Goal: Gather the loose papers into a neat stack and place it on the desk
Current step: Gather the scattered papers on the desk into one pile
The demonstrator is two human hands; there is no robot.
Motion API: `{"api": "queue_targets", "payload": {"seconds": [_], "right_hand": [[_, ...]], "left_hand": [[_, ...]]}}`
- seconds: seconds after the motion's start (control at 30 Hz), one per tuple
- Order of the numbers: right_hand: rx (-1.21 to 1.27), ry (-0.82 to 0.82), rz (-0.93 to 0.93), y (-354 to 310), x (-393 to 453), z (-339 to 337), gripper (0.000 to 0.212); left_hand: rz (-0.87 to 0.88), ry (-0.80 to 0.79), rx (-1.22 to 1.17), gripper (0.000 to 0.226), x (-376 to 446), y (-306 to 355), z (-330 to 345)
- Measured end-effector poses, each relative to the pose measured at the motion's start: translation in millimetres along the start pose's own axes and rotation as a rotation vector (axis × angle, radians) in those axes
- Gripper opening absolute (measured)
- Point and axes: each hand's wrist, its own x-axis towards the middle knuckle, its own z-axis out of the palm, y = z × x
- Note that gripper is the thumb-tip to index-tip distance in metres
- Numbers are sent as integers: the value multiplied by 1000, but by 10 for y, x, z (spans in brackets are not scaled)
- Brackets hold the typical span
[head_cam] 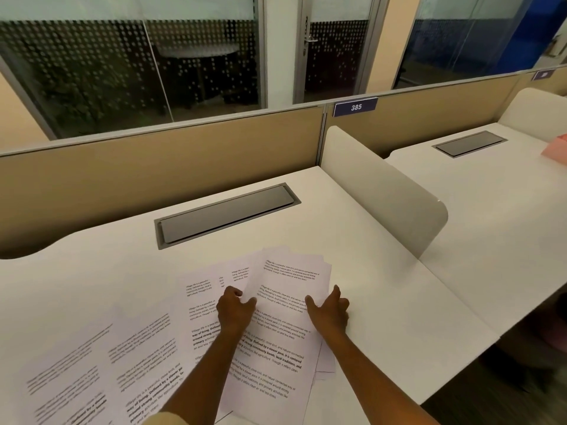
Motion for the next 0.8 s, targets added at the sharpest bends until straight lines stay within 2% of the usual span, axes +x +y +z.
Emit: {"api": "queue_targets", "payload": {"seconds": [0.13,0.3,0.63,0.8], "right_hand": [[51,-14,-20,9,-2,-14,89],[95,-43,-40,-17,-13,-16,87],[136,-208,-148,-154,-11,77,84],[-93,-152,-204,-223,-3,109,80]], "left_hand": [[-109,-38,-119,55,12,4,-41],[-190,-86,-201,55,-34,-10,-19],[-179,43,-57,36,-51,-65,-125],[-146,86,29,34,-53,-34,-161]]}}
